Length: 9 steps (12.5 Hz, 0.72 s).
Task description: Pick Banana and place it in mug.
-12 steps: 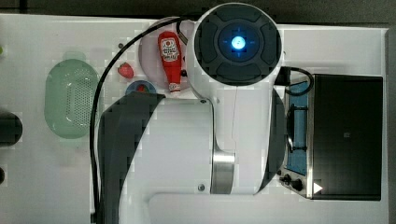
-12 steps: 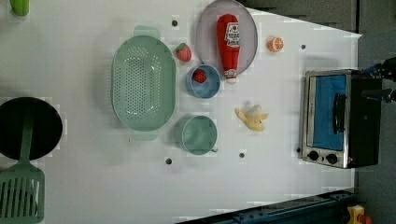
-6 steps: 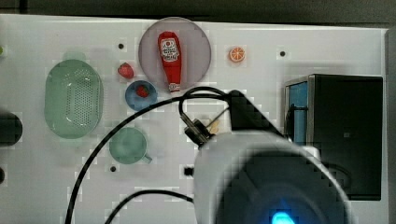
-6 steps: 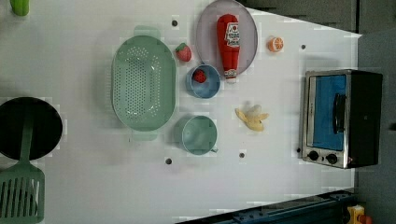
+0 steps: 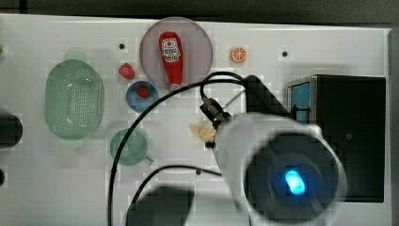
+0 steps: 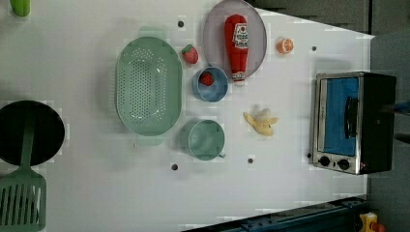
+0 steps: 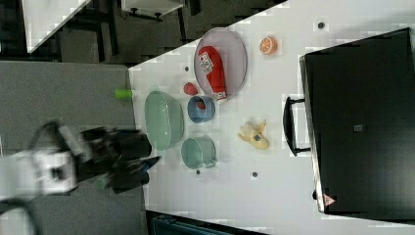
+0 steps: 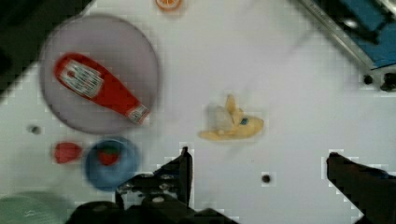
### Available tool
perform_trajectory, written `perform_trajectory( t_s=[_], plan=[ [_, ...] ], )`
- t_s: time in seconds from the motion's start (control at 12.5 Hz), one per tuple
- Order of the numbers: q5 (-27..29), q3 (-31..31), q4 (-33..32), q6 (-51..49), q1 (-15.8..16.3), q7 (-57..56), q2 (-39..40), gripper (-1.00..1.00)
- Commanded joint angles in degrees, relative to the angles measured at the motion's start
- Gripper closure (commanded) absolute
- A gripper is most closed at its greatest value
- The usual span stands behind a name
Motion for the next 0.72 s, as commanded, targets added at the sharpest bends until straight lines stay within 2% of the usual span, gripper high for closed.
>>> perform_trajectory(
  t_s=[0.08, 0.4, 0.72],
  plan=[
    [0.35, 1.28, -8.32, 5.92, 1.06, -9.68, 5.84, -1.0],
    [0.35, 1.06, -13.98, 16.98, 0.98, -16.29, 12.51, -1.0],
    [0.35, 1.3, -16.97, 26.33, 1.05, -21.47, 21.05, -1.0]
  ],
)
